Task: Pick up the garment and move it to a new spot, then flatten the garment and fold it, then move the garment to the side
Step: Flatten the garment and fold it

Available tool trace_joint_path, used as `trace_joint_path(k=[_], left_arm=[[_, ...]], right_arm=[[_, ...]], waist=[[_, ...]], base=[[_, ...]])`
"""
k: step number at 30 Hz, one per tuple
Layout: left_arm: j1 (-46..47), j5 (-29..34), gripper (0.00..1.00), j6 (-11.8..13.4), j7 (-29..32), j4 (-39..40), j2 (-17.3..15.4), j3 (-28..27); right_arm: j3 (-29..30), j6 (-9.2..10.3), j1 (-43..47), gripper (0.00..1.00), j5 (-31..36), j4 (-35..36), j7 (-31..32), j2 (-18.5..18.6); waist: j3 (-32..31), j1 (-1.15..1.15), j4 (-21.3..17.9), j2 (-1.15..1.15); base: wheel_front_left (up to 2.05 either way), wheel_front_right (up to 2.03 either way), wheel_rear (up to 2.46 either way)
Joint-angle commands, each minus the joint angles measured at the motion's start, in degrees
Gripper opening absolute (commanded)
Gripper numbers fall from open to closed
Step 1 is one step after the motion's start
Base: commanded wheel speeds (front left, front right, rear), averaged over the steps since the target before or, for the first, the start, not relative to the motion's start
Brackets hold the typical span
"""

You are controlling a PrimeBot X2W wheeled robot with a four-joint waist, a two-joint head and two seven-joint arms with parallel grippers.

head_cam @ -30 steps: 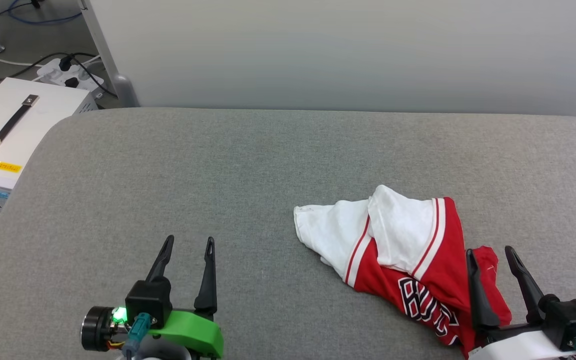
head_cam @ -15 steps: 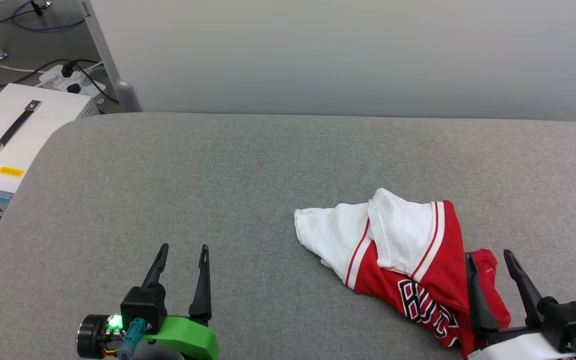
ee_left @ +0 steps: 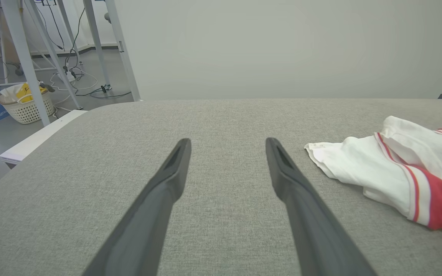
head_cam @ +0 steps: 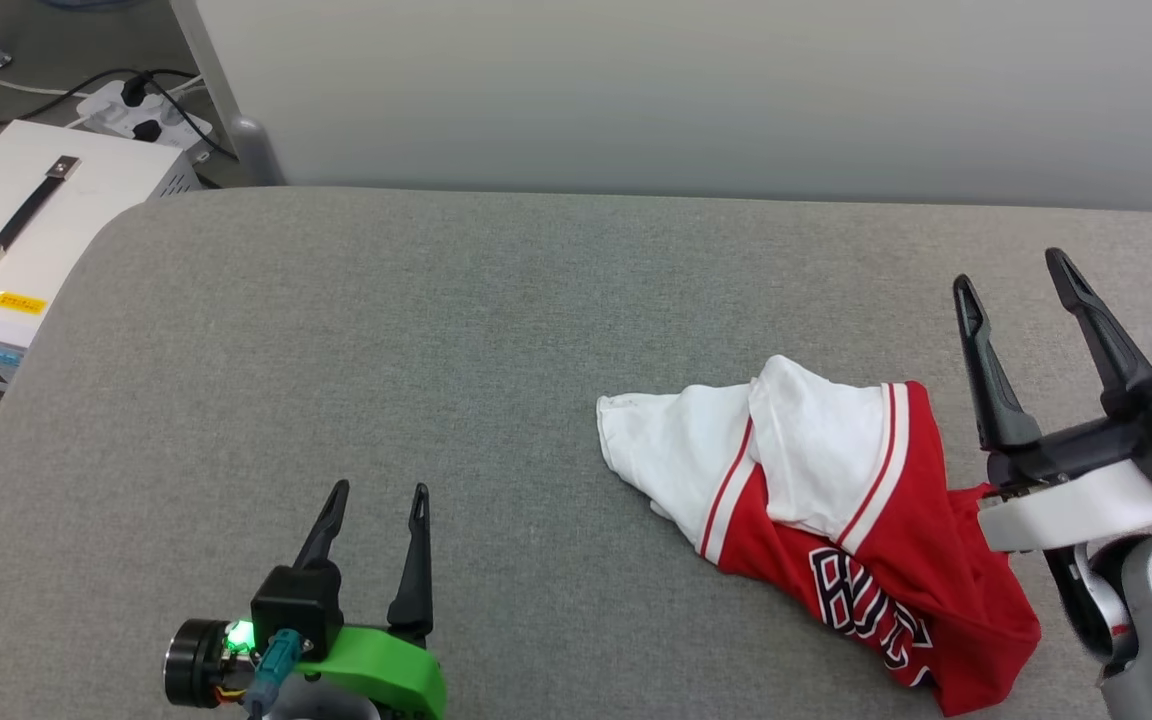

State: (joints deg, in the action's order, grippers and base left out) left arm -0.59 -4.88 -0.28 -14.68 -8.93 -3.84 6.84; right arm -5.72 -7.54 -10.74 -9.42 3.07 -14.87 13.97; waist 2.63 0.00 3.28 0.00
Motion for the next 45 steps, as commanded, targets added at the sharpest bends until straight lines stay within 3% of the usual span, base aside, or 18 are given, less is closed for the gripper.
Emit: trace_joint_path(k=[1, 5, 10, 15, 23, 30, 35, 36, 37, 38, 45], left_arm=[[1.34, 0.57, 1.00, -0.37, -0.31, -0.27, 0.26, -0.18], [1.69, 0.63, 1.00, -0.51, -0.31, -0.51, 0.50, -0.21], [2.10, 0.59, 1.00, -0.53, -0.31, -0.69, 0.69, -0.49], [3.13, 0.62, 1.00, -0.65, -0.31, -0.76, 0.82, -0.35], [5.81, 0.02, 1.00, -0.47, -0.31, -0.53, 0.93, 0.67], [8.01, -1.71, 1.00, 0.53, -0.31, -0.59, 0.95, 2.11], [8.32, -2.10, 1.00, 1.08, -0.31, -0.99, 0.95, 2.41], [8.22, -2.14, 1.00, 1.16, -0.31, -1.10, 0.95, 2.34], [8.06, -2.14, 1.00, 1.24, -0.31, -1.25, 0.95, 2.24], [7.96, -2.12, 1.00, 1.26, -0.31, -1.36, 0.95, 2.20], [6.62, -2.02, 1.00, 1.29, -0.32, -1.81, 0.96, 2.08]], right_arm=[[-2.19, 0.05, -2.17, 1.00, -1.30, -1.72, -0.13, 2.37], [-11.70, 0.05, -8.36, 1.00, -6.63, -6.67, 5.11, 10.56], [-26.01, 0.05, -15.80, 1.00, -18.74, -6.73, 22.81, 20.57], [-36.03, 0.05, -21.42, 1.00, -28.86, -4.31, 38.36, 26.30], [-47.03, 0.05, -28.43, 1.00, -33.76, -6.33, 51.90, 28.04], [-53.97, 0.05, -29.65, 1.00, -34.93, -15.93, 53.53, 25.61], [-57.59, 0.05, -28.84, 1.00, -36.38, -21.09, 50.50, 24.27], [-57.91, 0.05, -28.75, 0.92, -36.80, -21.46, 49.62, 24.11], [-58.15, 0.05, -28.84, 0.20, -37.08, -21.58, 47.99, 23.96], [-58.16, 0.05, -29.02, 0.00, -37.07, -21.57, 46.33, 23.90], [-53.30, 0.05, -27.58, 0.00, -41.52, -19.90, 32.92, 23.81]], waist=[[0.72, 0.00, 0.45, 0.00], [1.32, 0.00, 0.70, 0.00], [2.48, 0.00, 0.65, 0.00], [4.07, 0.00, 0.85, 0.00], [8.54, 0.00, 2.55, 0.00], [12.05, 0.00, 4.16, 0.00], [11.97, 0.00, 4.21, 0.00], [11.71, 0.00, 4.04, 0.00], [11.32, 0.00, 3.75, 0.00], [11.00, 0.00, 3.51, 0.00], [7.78, 0.00, 0.98, 0.00]], base=[[0.00, 0.00, 0.00], [0.00, 0.00, 0.00], [0.00, 0.00, 0.00], [0.00, 0.00, 0.00], [0.00, 0.00, 0.00], [0.00, 0.00, 0.00], [0.00, 0.00, 0.00], [0.00, 0.00, 0.00], [0.00, 0.00, 0.00], [0.00, 0.00, 0.00], [0.00, 0.00, 0.00]])
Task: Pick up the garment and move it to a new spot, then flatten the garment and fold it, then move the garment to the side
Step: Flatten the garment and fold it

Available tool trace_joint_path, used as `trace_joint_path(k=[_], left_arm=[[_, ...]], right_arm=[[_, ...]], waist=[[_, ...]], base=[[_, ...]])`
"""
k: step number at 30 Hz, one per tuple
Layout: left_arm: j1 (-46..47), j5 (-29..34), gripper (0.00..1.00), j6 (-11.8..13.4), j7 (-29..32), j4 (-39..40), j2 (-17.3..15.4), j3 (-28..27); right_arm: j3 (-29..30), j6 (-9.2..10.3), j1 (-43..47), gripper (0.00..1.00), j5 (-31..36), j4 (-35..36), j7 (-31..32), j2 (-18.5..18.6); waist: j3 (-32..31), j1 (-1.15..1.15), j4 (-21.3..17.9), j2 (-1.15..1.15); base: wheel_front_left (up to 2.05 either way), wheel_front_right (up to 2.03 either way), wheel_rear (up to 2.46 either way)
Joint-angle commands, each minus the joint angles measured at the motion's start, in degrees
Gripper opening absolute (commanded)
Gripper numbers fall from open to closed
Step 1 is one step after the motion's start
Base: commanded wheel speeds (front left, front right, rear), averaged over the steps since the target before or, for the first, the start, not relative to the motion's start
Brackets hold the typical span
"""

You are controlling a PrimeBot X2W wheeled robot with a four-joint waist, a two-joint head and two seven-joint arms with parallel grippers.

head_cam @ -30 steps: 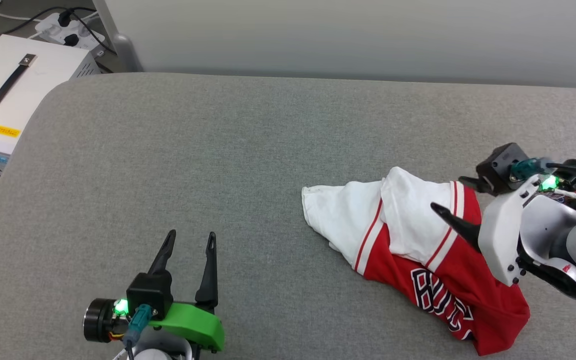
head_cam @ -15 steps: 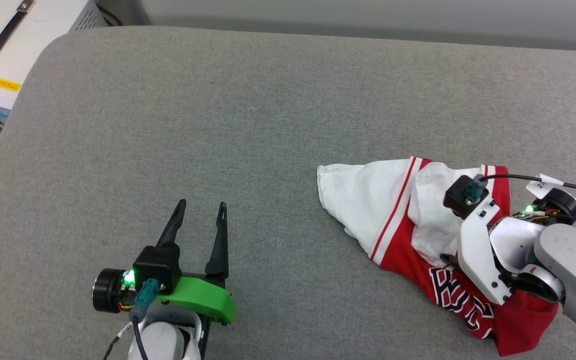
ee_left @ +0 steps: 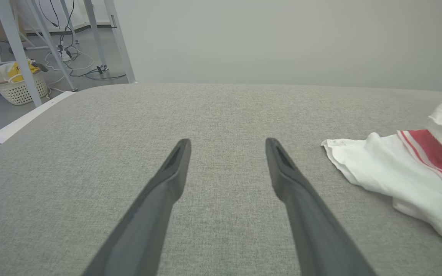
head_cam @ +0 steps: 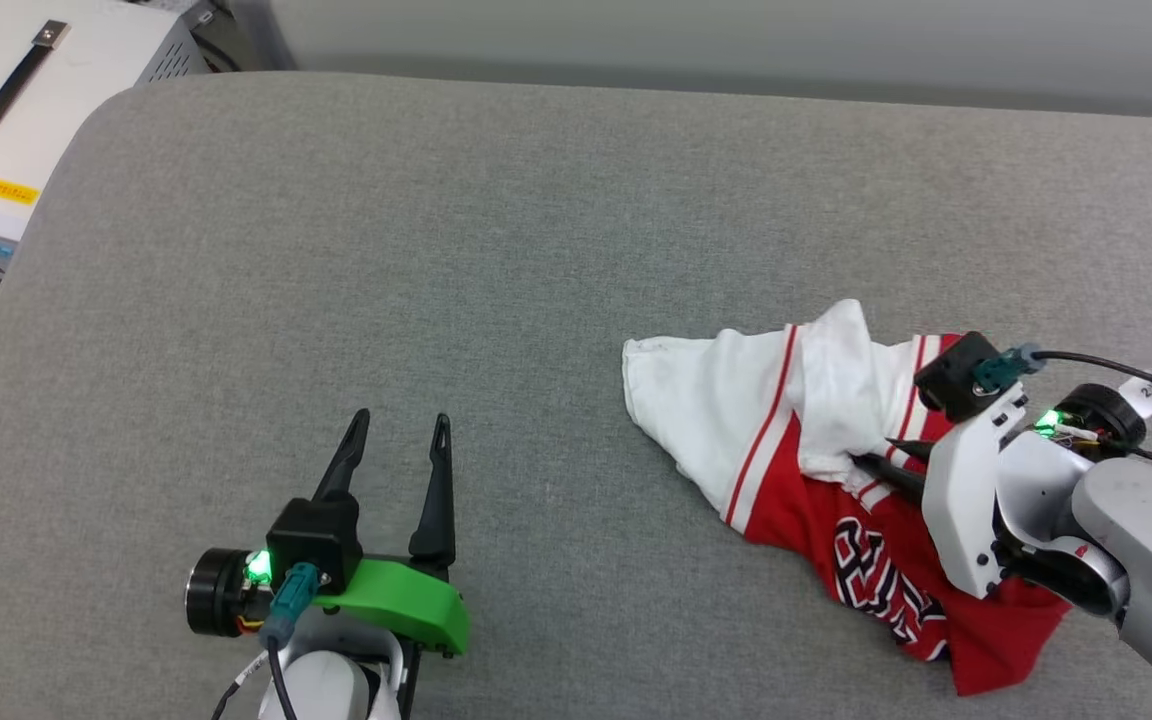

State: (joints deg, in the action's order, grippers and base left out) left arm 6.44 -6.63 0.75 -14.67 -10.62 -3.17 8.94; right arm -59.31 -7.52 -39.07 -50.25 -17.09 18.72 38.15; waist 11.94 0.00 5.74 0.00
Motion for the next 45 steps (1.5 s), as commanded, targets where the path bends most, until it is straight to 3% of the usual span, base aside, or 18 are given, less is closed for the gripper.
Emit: trace_joint_path(k=[1, 8, 17, 24, 29, 32, 34, 35, 36, 37, 45], left_arm=[[-0.61, -0.28, 1.00, 0.26, -0.33, -0.13, 0.29, 0.03], [-2.14, -0.31, 1.00, 0.20, -0.33, -0.36, 0.29, 0.27], [-3.53, -0.19, 1.00, -0.08, -0.33, -1.07, 0.29, 0.31], [-4.09, -0.59, 1.00, 0.01, -0.33, -1.72, 0.29, 0.64], [-4.70, -0.78, 1.00, 0.17, -0.33, -1.86, 0.29, 0.75], [-4.85, -0.90, 1.00, 0.26, -0.33, -1.98, 0.29, 0.69], [-4.92, -0.99, 1.00, 0.33, -0.33, -2.07, 0.29, 0.75], [-4.99, -0.99, 1.00, 0.36, -0.33, -2.10, 0.29, 0.82], [-5.05, -0.98, 1.00, 0.37, -0.33, -2.11, 0.29, 0.87], [-5.11, -0.96, 1.00, 0.37, -0.33, -2.14, 0.29, 0.88], [-5.78, -0.47, 1.00, 0.38, -0.33, -1.72, 0.29, 0.18]], right_arm=[[1.36, 0.03, 1.36, 0.00, -1.74, 0.66, -2.13, -0.27], [13.21, 0.03, 9.08, 0.00, -11.77, 2.24, -15.32, 0.57], [26.58, 0.03, 21.32, 0.00, -25.50, -1.56, -28.48, 1.93], [35.13, 0.03, 29.63, 0.00, -32.18, -8.51, -32.96, 1.98], [43.68, 0.03, 34.82, 0.00, -35.25, -12.78, -33.65, -0.77], [47.19, 0.03, 36.85, 0.00, -33.87, -15.57, -33.68, -2.68], [49.88, 0.03, 37.36, 0.14, -32.31, -17.02, -33.69, -4.38], [51.40, 0.03, 37.60, 0.45, -31.42, -17.46, -33.70, -5.18], [52.66, 0.03, 37.77, 0.83, -30.37, -17.74, -33.70, -5.62], [54.27, 0.03, 38.01, 1.00, -28.57, -17.88, -33.70, -6.01], [70.18, 0.03, 40.77, 1.00, -7.93, -9.97, -33.71, -9.43]], waist=[[-1.87, 0.00, -1.75, 0.00], [-3.58, 0.00, -3.18, 0.00], [-4.11, 0.00, -3.27, 0.00], [-4.55, 0.00, -2.57, 0.00], [-5.07, 0.00, -2.39, 0.00], [-5.28, 0.00, -2.48, 0.00], [-5.53, 0.00, -2.60, 0.00], [-5.68, 0.00, -2.67, 0.00], [-5.79, 0.00, -2.71, 0.00], [-5.95, 0.00, -2.75, 0.00], [-6.76, 0.00, -3.22, 0.00]], base=[[0.00, 0.00, 0.00], [0.00, 0.00, 0.00], [0.00, 0.00, 0.00], [0.00, 0.00, 0.00], [0.00, 0.00, 0.00], [0.00, 0.00, 0.00], [0.00, 0.00, 0.00], [0.00, 0.00, 0.00], [0.00, 0.00, 0.00], [0.00, 0.00, 0.00], [0.00, 0.00, 0.00]])
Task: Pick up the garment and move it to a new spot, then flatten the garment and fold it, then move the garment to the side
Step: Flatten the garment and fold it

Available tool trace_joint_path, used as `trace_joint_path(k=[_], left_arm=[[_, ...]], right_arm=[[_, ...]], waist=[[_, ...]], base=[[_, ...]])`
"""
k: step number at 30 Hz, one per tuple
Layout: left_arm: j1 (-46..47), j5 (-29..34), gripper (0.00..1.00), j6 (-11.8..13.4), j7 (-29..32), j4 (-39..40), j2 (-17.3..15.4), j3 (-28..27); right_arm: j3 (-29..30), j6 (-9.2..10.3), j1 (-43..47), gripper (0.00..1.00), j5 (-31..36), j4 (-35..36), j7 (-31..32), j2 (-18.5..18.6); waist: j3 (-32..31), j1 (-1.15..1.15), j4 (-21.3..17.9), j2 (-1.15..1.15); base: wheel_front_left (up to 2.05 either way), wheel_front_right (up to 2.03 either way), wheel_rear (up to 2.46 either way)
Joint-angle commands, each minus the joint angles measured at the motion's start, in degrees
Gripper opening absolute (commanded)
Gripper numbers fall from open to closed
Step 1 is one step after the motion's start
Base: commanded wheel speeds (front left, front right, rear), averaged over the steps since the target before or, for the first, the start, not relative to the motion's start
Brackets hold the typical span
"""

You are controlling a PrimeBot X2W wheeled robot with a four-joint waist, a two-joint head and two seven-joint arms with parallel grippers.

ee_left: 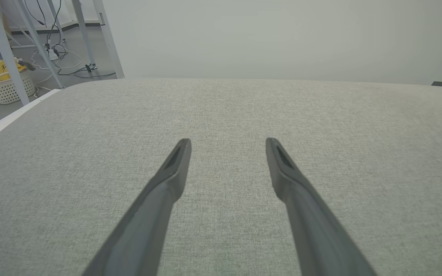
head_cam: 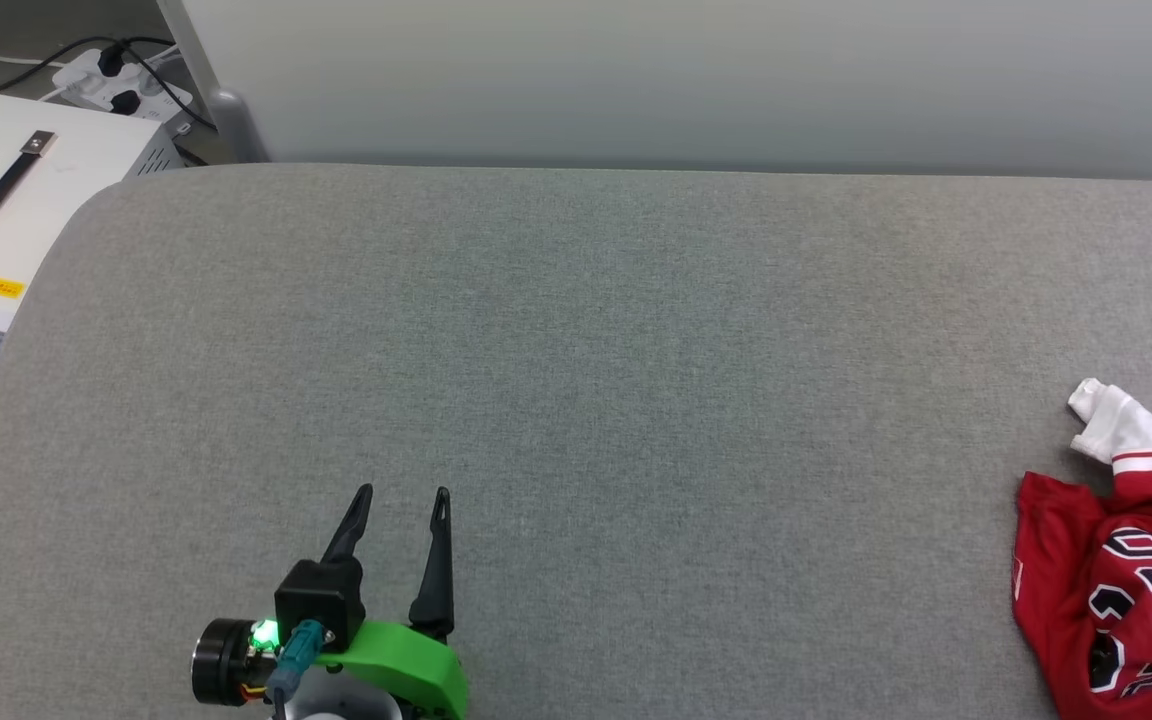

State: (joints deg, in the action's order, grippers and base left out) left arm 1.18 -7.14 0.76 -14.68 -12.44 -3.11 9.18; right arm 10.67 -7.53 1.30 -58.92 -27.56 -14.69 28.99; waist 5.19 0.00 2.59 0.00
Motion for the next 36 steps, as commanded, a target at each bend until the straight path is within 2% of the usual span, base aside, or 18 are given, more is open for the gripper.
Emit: trace_joint_path(k=[1, 5, 9, 14, 17, 21, 25, 30, 36], left_arm=[[-0.57, 0.09, 1.00, 0.36, -0.32, 0.23, 0.24, -0.14], [-0.51, 0.42, 1.00, 0.27, -0.32, 0.67, 0.24, -0.22], [-0.10, 0.93, 1.00, 0.08, -0.32, 1.15, 0.24, -0.32], [0.77, 1.56, 1.00, -0.02, -0.32, 2.18, 0.24, -0.34], [1.52, 1.83, 1.00, -0.05, -0.32, 2.93, 0.24, -0.39], [2.49, 1.83, 1.00, 0.13, -0.32, 4.05, 0.24, -0.27], [3.52, 1.63, 1.00, 0.28, -0.32, 5.00, 0.24, 0.05], [4.92, 1.20, 1.00, 0.56, -0.32, 5.53, 0.24, 0.67], [7.10, 0.75, 1.00, 0.79, -0.32, 5.72, 0.24, 1.84]], right_arm=[[1.76, 0.04, 0.45, 1.00, 3.43, 2.13, -0.30, -0.60], [4.96, 0.04, -0.65, 1.00, 12.28, 9.74, -0.27, -1.08], [4.16, 0.04, -4.23, 1.00, 18.89, 16.94, 5.32, 1.73], [0.01, 0.04, -9.94, 1.00, 22.69, 24.30, 19.49, 6.27], [-3.59, 0.04, -13.24, 1.00, 21.63, 25.85, 29.72, 8.84], [-8.82, 0.04, -16.32, 1.00, 20.62, 24.46, 43.76, 12.96], [-12.16, 0.04, -19.69, 1.00, 18.08, 21.32, 54.67, 14.58], [-15.05, 0.04, -23.86, 1.00, 18.85, 15.02, 60.57, 14.17], [-16.69, 0.04, -27.30, 1.00, 21.17, 4.21, 60.36, 11.12]], waist=[[0.00, 0.00, -0.16, 0.00], [0.18, 0.00, -0.38, 0.00], [0.58, 0.00, -0.57, 0.00], [1.56, 0.00, -0.17, 0.00], [2.46, 0.00, 0.37, 0.00], [3.95, 0.00, 1.28, 0.00], [5.98, 0.00, 2.09, 0.00], [9.05, 0.00, 3.04, 0.00], [12.63, 0.00, 4.42, 0.00]], base=[[0.00, 0.00, 0.00], [0.00, 0.00, 0.00], [0.00, 0.00, 0.00], [0.00, 0.00, 0.00], [0.00, 0.00, 0.00], [0.00, 0.00, 0.00], [0.00, 0.00, 0.00], [0.00, 0.00, 0.00], [0.00, 0.00, 0.00]])
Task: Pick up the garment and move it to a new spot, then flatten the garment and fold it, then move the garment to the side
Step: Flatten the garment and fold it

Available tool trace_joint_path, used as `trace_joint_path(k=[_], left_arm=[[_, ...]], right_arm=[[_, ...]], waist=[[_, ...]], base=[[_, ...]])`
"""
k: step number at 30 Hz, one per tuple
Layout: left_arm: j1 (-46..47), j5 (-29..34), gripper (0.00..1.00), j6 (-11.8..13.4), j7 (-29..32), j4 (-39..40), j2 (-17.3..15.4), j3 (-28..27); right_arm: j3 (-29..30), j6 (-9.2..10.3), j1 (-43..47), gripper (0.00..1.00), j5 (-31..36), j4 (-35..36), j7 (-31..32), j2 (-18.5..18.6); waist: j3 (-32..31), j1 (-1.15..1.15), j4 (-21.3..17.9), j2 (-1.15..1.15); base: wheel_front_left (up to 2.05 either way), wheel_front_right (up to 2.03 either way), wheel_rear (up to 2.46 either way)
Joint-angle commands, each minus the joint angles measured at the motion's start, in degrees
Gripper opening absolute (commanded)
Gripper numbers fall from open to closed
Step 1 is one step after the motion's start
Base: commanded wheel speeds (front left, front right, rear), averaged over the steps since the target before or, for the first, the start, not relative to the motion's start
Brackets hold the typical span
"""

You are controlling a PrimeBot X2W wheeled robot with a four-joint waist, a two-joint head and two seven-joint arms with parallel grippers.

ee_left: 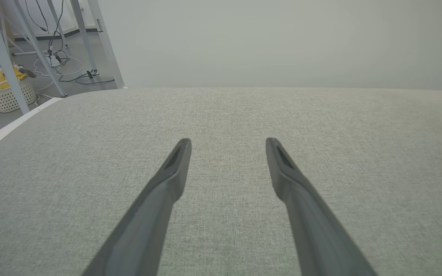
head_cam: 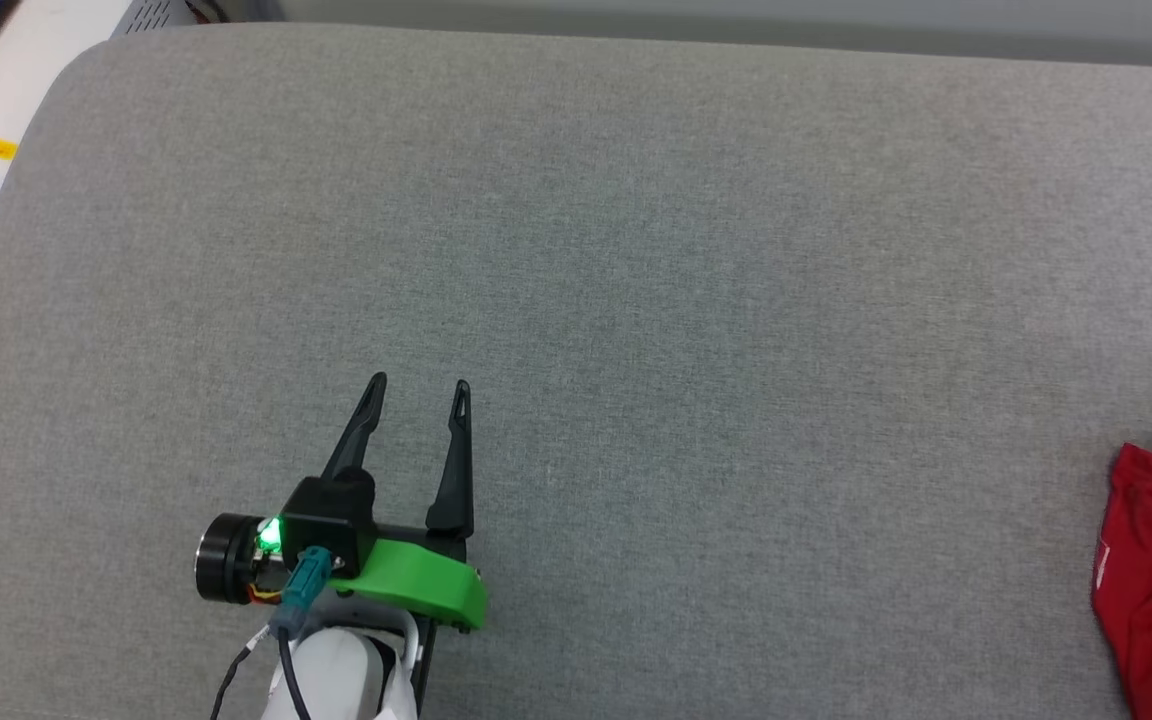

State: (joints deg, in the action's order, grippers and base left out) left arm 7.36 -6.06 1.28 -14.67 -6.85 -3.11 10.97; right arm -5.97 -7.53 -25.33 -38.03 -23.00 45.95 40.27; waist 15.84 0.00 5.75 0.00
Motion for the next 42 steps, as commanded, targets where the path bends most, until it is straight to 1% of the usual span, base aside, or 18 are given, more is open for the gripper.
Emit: trace_joint_path(k=[1, 5, 7, 8, 9, 11, 12, 15, 20, 24, 28, 30, 36, 42], left_arm=[[1.27, -0.40, 1.00, 0.32, -0.33, 0.10, 0.24, 0.15], [1.87, -0.62, 1.00, 0.53, -0.33, -0.06, 0.24, 0.26], [1.76, -0.66, 1.00, 0.66, -0.33, -0.25, 0.24, 0.19], [1.64, -0.66, 1.00, 0.70, -0.33, -0.37, 0.24, 0.12], [1.45, -0.65, 1.00, 0.75, -0.33, -0.53, 0.24, 0.00], [1.09, -0.67, 1.00, 0.73, -0.33, -0.70, 0.24, -0.14], [0.32, -0.74, 1.00, 0.68, -0.33, -0.84, 0.24, -0.09], [-0.43, -0.69, 1.00, 0.62, -0.33, -0.82, 0.24, -0.12], [-1.02, -0.80, 1.00, 0.66, -0.33, -0.66, 0.24, -0.05], [-1.38, -1.02, 1.00, 0.78, -0.33, -0.46, 0.24, 0.05], [-1.41, -1.38, 1.00, 1.06, -0.33, -0.28, 0.24, 0.34], [-1.33, -1.63, 1.00, 1.26, -0.33, -0.19, 0.24, 0.41], [-0.98, -2.11, 1.00, 1.71, -0.33, 0.05, 0.24, 0.35], [-0.13, -2.70, 1.00, 2.16, -0.33, 0.28, 0.24, 0.29]], right_arm=[[-0.09, 0.04, -0.91, 1.00, 0.55, -2.52, -0.79, -0.85], [-0.75, 0.04, -0.84, 1.00, -0.26, -8.43, -1.99, -3.17], [-1.57, 0.04, -0.73, 1.00, -1.25, -9.38, -3.42, -3.77], [-2.00, 0.04, -0.72, 0.22, -1.66, -9.60, -4.34, -3.92], [-2.56, 0.04, -0.76, 0.00, -2.25, -9.77, -5.45, -3.99], [-3.44, 0.04, -1.03, 0.00, -3.03, -9.69, -8.05, -3.57], [-4.74, 0.04, -1.41, 0.00, -4.68, -7.26, -14.50, -1.57], [-5.60, 0.04, -1.89, 0.00, -5.78, -4.59, -18.92, 0.12], [-7.06, 0.04, -4.54, 0.00, -5.86, -1.50, -23.95, 1.90], [-9.45, 0.04, -8.49, 0.00, -4.48, 0.42, -26.15, 1.64], [-13.63, 0.04, -13.84, 0.00, -3.04, 0.54, -27.09, 0.07], [-16.00, 0.04, -16.65, 0.00, -2.03, 0.31, -27.51, -1.54], [-25.55, 0.04, -24.52, 0.00, 0.67, -1.59, -27.96, -7.86], [-37.82, 0.04, -29.51, 0.00, 0.67, -4.83, -29.71, -14.79]], waist=[[2.36, 0.00, 1.47, 0.00], [2.74, 0.00, 1.95, 0.00], [2.27, 0.00, 1.89, 0.00], [1.94, 0.00, 1.80, 0.00], [1.48, 0.00, 1.64, 0.00], [0.45, 0.00, 1.35, 0.00], [-1.95, 0.00, 1.01, 0.00], [-3.42, 0.00, 0.92, 0.00], [-4.65, 0.00, 1.39, 0.00], [-4.87, 0.00, 2.31, 0.00], [-4.38, 0.00, 3.74, 0.00], [-4.00, 0.00, 4.49, 0.00], [-2.51, 0.00, 6.32, 0.00], [-0.86, 0.00, 7.29, 0.00]], base=[[0.00, 0.00, 0.00], [0.00, 0.00, 0.00], [0.00, 0.00, 0.00], [0.00, 0.00, 0.00], [0.00, 0.00, 0.00], [0.00, 0.00, 0.00], [0.00, 0.00, 0.00], [0.00, 0.00, 0.00], [0.00, 0.00, 0.00], [0.00, 0.00, 0.00], [0.00, 0.00, 0.00], [0.00, 0.00, 0.00], [0.00, 0.00, 0.00], [0.00, 0.00, 0.00]])
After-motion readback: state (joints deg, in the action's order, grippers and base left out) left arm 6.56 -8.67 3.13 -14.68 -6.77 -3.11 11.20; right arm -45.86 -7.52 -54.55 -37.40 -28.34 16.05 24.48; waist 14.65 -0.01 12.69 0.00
